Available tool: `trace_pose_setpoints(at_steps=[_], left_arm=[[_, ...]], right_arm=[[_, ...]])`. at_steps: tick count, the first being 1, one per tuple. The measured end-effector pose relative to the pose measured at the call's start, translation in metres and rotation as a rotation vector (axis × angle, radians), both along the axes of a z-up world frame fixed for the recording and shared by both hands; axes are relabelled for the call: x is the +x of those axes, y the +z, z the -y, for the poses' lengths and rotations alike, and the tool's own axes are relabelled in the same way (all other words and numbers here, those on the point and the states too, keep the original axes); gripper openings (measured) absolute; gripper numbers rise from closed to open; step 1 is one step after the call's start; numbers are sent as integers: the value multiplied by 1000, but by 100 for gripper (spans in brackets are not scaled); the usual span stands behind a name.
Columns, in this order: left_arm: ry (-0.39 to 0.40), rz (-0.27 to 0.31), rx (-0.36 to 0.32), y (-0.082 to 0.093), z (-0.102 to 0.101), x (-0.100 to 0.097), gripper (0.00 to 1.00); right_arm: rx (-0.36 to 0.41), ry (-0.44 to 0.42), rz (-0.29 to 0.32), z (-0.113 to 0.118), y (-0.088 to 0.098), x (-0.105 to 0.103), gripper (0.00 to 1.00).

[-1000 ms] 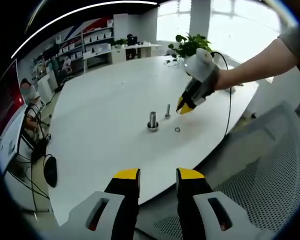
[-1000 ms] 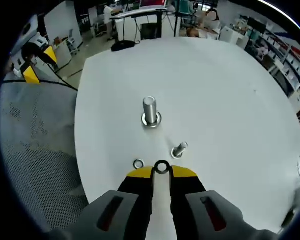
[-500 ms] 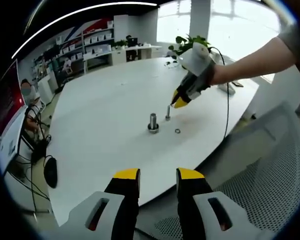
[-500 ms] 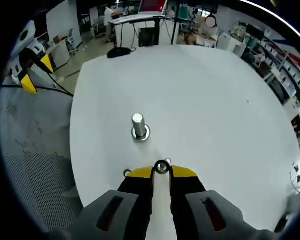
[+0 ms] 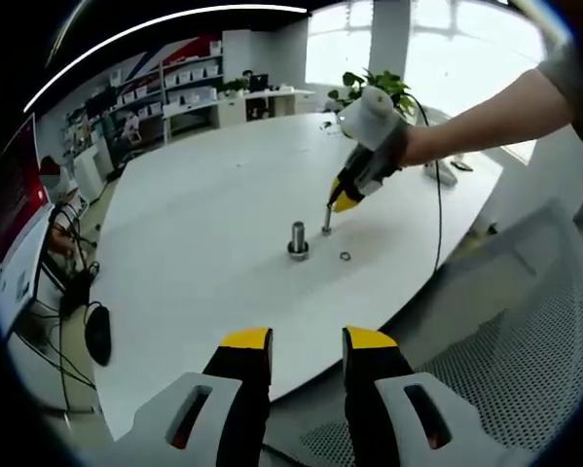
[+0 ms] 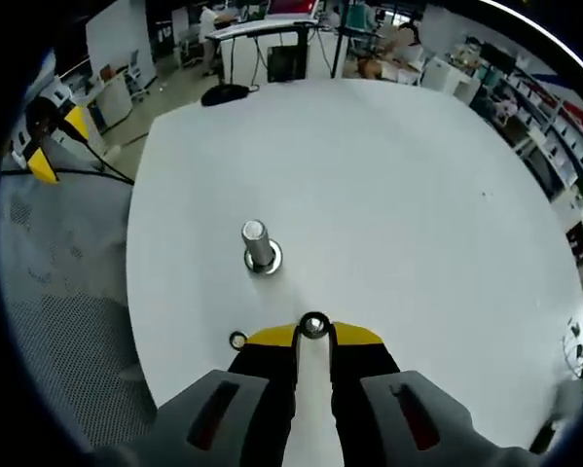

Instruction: Place the washer onto the threaded stud by aligning its center hole with the stud, sliding it down to the base, and recovering from edge contact or off-axis alignment until the washer reaches the visible bottom stop.

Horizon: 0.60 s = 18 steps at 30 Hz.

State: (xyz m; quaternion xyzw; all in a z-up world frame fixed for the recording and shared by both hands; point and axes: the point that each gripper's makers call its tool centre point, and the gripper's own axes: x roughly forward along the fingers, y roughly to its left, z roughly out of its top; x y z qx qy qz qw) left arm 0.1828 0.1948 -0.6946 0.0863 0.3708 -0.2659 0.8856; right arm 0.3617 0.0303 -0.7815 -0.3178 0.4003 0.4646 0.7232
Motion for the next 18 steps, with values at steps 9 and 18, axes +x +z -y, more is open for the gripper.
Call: trace_pose_setpoints(at_steps=[9,18], left_arm=[[-6,-3,-4,0,1,0,26],[-9,-9,-3,-1,1,-1,26]], right_arm=[[-21,16,-16,-4,-8,1,13],[-49,11,-46,-3,-25,1,13]])
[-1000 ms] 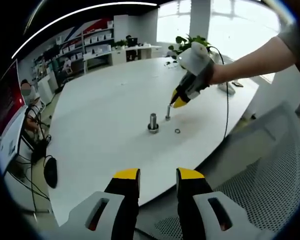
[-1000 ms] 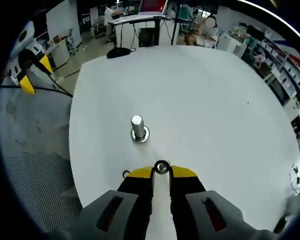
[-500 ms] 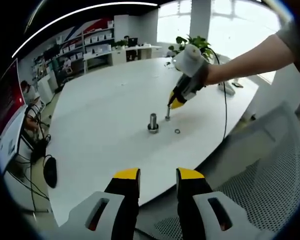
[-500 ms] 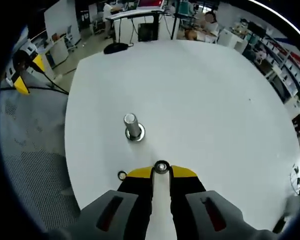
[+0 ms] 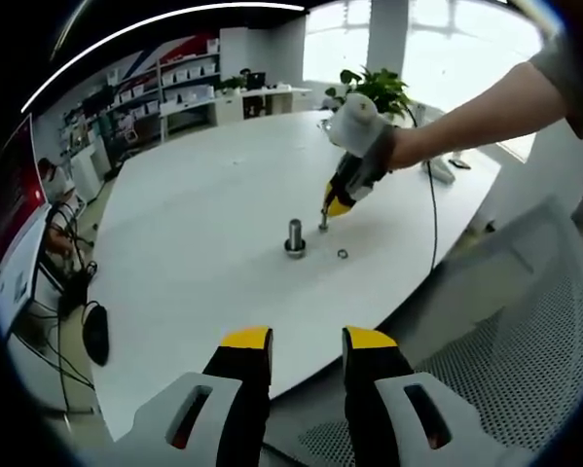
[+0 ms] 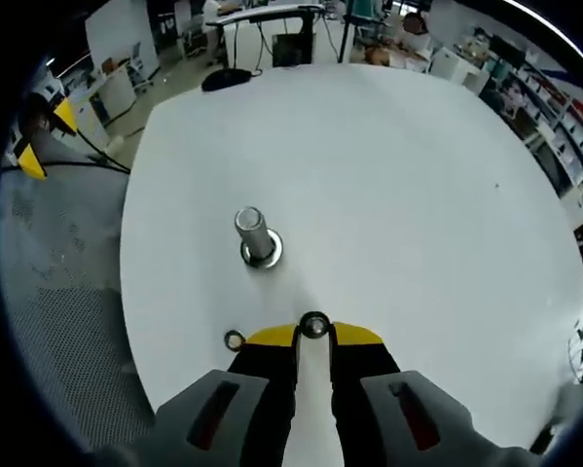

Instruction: Place the washer onto the threaded stud by aligning its center hole with the stud, sliding it down to the base, and recovering from edge contact or off-axis alignment until the washer reaches the visible bottom stop.

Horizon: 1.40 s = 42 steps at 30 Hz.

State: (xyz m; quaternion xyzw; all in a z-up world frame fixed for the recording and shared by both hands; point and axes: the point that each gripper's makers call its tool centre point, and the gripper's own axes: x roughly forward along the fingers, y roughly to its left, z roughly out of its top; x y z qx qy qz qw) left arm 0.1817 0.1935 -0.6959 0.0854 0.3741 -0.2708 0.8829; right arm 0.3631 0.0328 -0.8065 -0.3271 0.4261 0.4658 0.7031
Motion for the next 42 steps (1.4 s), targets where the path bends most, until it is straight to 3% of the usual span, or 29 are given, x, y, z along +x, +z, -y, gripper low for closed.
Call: trace_pose_setpoints(at_steps=[9,19,31,42], left_arm=[[-10,-11,3,-2,2,-1,26],[-12,-12,5,-2,1,-1,26],[-24,-31,8,-5,3,-3,26],[-21,-48,12,-8,2,-5,25]], right_arm=[[-23,6,-35,0,-17,-3,14],[-25,10,-42,1,-23,-7,14],[10,-20,-32,9,-19,-5,17],[62,-65,-48,26,-14,-21,21]])
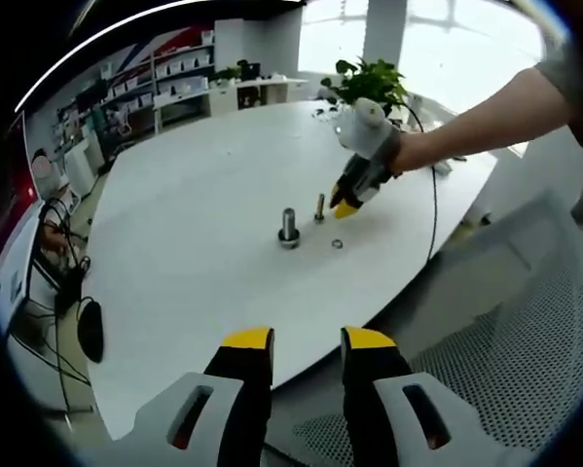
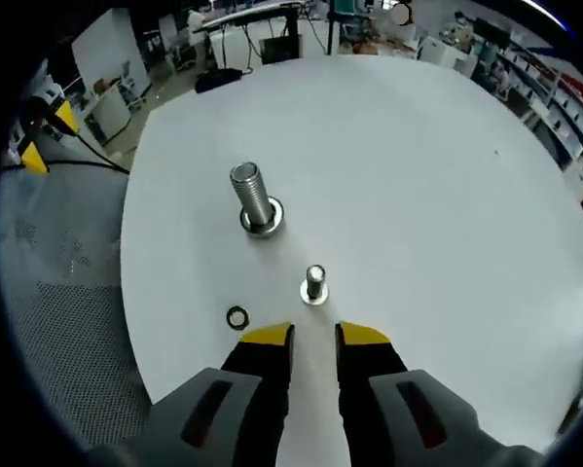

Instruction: Place the washer onto the threaded stud by aligning its center hole with the stud, sliding it down to the base, and recovering from edge contact or off-axis alignment until the washer reaches the visible bottom stop.

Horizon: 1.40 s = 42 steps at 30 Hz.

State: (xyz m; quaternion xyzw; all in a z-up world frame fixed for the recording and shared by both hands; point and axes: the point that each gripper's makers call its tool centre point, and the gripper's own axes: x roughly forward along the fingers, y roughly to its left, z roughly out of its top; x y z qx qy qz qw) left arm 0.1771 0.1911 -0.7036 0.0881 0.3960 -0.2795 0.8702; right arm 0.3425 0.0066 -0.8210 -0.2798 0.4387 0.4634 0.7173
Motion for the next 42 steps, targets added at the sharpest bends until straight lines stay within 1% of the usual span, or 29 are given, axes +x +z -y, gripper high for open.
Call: trace_pose_setpoints(at_steps=[2,3,7,12,17,19,23,25,27,28,32,35,37,42], left_arm=[[-1,-2,3,0,0,-1,25],[-1,-4,4,-1,0,-1,25],[0,-7,4,-1,0,-1,25],[-5,-14,1,-2,0,-2,25],[3,-12,-5,-1,0,-1,25],[2,-11,-6,-1,0,-1,25],[1,-14,-4,-1,0,-1,25],[8,-7,-18,1,1,0,25],[8,-6,-15,0,0,0,25],[7,-9,-13,-1,0,0,25],[3,-13,-6,-1,1,-1,25],[9,-10,-10,0,1,0,25],[10,-8,-15,0,1,0,25],[6,-10,-12,0,1,0,25]], right_arm=[[77,-14,-20,-8,4,-8,25],[87,-25,-24,-9,5,-10,26],[89,-1,-18,-12,3,-23,26],[72,48,-31,-19,-7,-38,27],[94,23,-57,-29,-9,-41,27],[90,35,-59,-33,-10,-44,27],[76,88,-38,-37,-12,-46,26],[61,106,-32,-36,-15,-47,26],[56,119,-32,-35,-18,-49,26],[66,132,-18,-36,-17,-48,25],[57,148,-14,-35,-17,-48,25],[45,182,1,-33,-18,-48,21],[36,194,8,-32,-17,-48,18],[49,179,12,-34,-18,-46,18]])
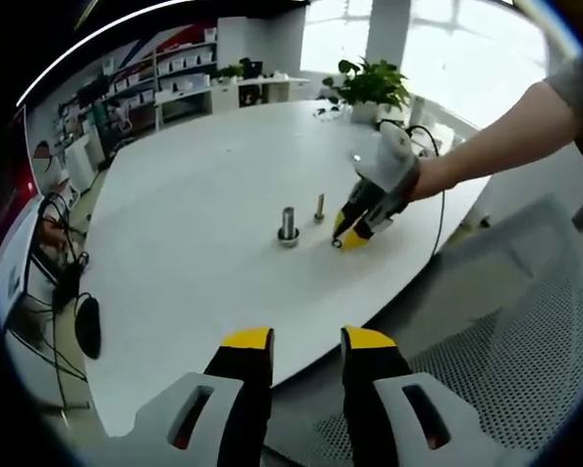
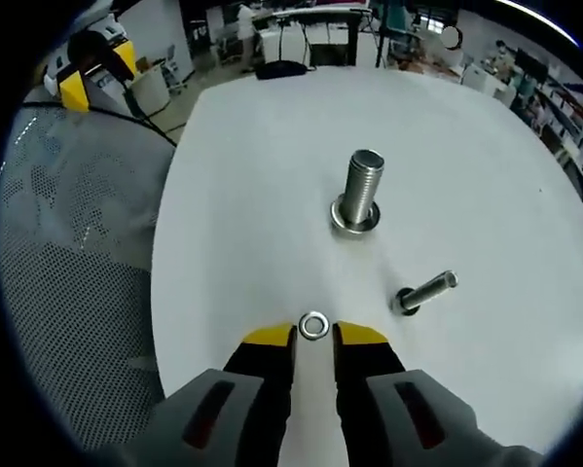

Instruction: Place the washer onto the threaded stud by aligning its center hole with the stud, sliding it down to the base, and recovering from edge contact or off-axis alignment until the washer reaches the visible bottom stop.

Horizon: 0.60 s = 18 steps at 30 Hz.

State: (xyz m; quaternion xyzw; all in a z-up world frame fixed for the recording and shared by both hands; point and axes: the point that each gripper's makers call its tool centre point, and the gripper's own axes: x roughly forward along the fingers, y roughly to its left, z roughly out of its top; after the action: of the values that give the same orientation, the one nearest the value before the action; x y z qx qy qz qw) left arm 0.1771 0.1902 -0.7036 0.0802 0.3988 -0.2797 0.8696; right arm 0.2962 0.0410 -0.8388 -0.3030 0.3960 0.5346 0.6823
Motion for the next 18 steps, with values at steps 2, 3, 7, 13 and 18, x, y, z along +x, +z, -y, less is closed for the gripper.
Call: trace_pose_setpoints(at_steps=[2,3,7,13,18], left_arm=[[2,-1,0,0,0,0,25],[3,0,-2,0,0,0,25],[4,0,-2,0,-1,0,25],[6,6,-7,1,-1,1,25],[6,10,-8,2,-1,1,25]], right_arm=[[0,19,13,-1,0,-1,17],[1,31,17,-1,0,-2,17],[16,42,20,0,-1,-2,16],[-1,65,16,7,0,-3,16],[-9,91,-8,12,0,-5,17]])
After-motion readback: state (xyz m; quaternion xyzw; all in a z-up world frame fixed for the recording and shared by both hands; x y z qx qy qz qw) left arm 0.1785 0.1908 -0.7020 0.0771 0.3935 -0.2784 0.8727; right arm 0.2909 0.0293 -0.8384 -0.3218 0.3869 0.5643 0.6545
